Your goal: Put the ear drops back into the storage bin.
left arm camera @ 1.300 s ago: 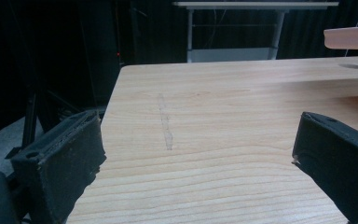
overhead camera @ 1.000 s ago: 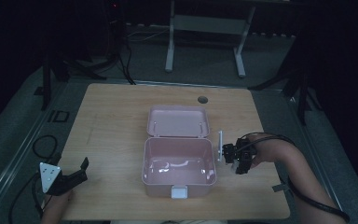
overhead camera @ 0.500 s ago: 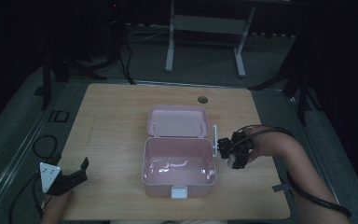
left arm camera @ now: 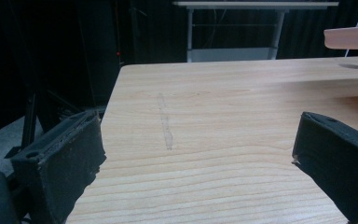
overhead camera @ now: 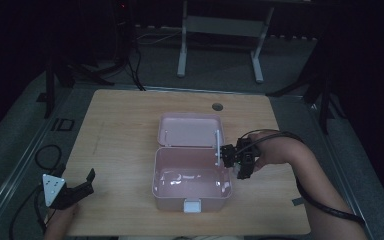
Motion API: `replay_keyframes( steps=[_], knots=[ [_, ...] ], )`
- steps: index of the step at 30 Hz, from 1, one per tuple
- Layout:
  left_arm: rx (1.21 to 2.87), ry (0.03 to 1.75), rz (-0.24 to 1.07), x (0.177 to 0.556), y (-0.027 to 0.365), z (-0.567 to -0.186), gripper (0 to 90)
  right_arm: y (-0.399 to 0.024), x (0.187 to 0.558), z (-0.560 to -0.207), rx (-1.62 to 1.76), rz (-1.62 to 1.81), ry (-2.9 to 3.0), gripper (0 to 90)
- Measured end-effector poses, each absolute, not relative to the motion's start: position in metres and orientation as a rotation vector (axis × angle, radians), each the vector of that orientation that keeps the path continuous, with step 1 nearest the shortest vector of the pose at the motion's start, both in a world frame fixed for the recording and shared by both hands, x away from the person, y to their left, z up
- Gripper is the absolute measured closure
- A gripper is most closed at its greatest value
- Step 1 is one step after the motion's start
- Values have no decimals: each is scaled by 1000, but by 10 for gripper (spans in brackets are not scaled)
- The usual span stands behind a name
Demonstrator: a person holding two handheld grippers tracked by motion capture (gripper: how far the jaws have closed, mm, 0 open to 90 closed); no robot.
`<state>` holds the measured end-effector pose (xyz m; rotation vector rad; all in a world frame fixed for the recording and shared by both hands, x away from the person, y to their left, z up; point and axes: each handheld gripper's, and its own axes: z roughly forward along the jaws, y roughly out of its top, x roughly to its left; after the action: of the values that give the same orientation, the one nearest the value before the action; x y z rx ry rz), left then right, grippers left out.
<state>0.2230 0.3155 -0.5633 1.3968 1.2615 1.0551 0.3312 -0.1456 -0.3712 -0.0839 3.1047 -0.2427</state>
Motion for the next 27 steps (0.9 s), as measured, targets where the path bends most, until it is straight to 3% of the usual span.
replay_keyframes(
  steps=[27],
  knots=[
    [1397,1260,1055,223,316,-563,20,-89,327,-393,-234,-242,3128,598]
  ],
)
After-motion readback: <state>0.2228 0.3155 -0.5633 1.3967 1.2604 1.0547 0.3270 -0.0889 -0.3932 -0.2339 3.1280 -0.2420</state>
